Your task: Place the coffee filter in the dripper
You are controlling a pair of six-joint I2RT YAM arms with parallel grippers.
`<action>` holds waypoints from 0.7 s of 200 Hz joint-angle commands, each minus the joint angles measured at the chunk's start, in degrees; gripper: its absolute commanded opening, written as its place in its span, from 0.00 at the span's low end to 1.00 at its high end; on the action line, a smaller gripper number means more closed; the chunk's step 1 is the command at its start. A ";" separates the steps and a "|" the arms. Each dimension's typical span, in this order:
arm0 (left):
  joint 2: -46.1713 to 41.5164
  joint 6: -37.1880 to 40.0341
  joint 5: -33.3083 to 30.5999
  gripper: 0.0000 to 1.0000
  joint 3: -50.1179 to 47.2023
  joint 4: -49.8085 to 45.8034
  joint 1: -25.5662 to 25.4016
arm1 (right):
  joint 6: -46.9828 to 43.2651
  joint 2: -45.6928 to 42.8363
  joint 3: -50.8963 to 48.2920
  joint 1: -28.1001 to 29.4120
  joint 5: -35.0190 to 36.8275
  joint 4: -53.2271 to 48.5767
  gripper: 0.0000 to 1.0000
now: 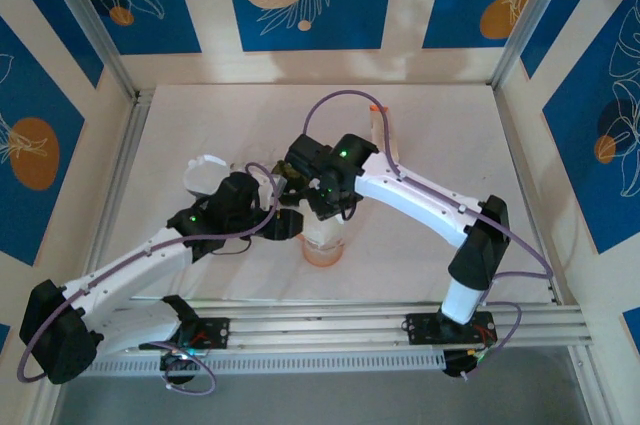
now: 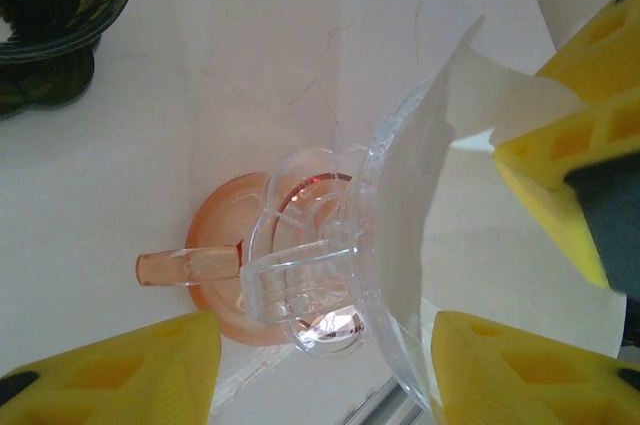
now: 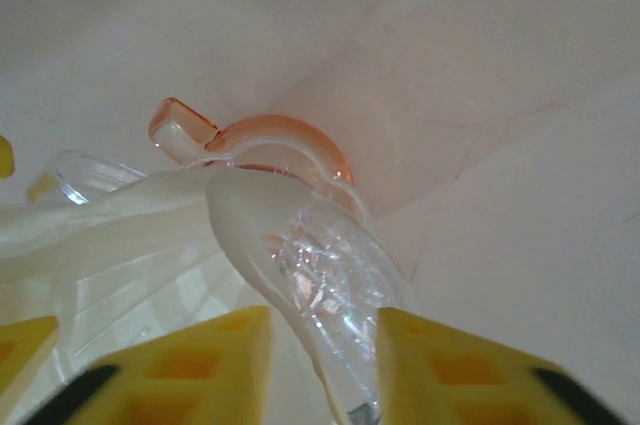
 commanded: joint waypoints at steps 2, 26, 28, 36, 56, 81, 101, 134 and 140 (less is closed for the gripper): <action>0.21 1.09 -0.17 0.60 2.13 -0.73 0.69 | 0.13 -4.74 -1.94 0.35 1.56 1.96 0.40; 0.44 0.84 -0.04 0.60 2.31 -0.53 0.71 | 0.55 -6.22 -4.19 -0.14 0.72 3.08 0.40; 0.44 0.84 -0.01 0.60 2.31 -0.54 0.65 | 0.62 -6.30 -4.38 -0.17 0.66 3.11 0.40; 0.46 0.71 0.01 0.61 2.22 -0.31 0.64 | 0.88 -6.69 -5.32 -0.36 0.48 3.38 0.40; 0.80 0.46 0.00 0.62 2.13 -0.17 0.67 | 1.66 -7.27 -7.69 -0.80 0.45 3.76 0.42; 1.10 -0.05 0.09 0.63 1.87 0.31 0.67 | 2.34 -8.68 -11.00 -1.08 0.31 5.99 0.30; 1.40 -0.24 0.10 0.63 1.82 0.42 0.69 | 2.06 -8.88 -12.12 -0.99 0.39 6.77 0.14; 1.41 -0.67 0.05 0.68 1.71 0.60 0.64 | 1.97 -8.30 -11.67 -0.69 1.98 6.09 0.22; 1.33 -0.80 0.09 0.68 1.65 0.74 0.68 | 2.10 -8.59 -11.61 -0.59 2.49 6.06 0.32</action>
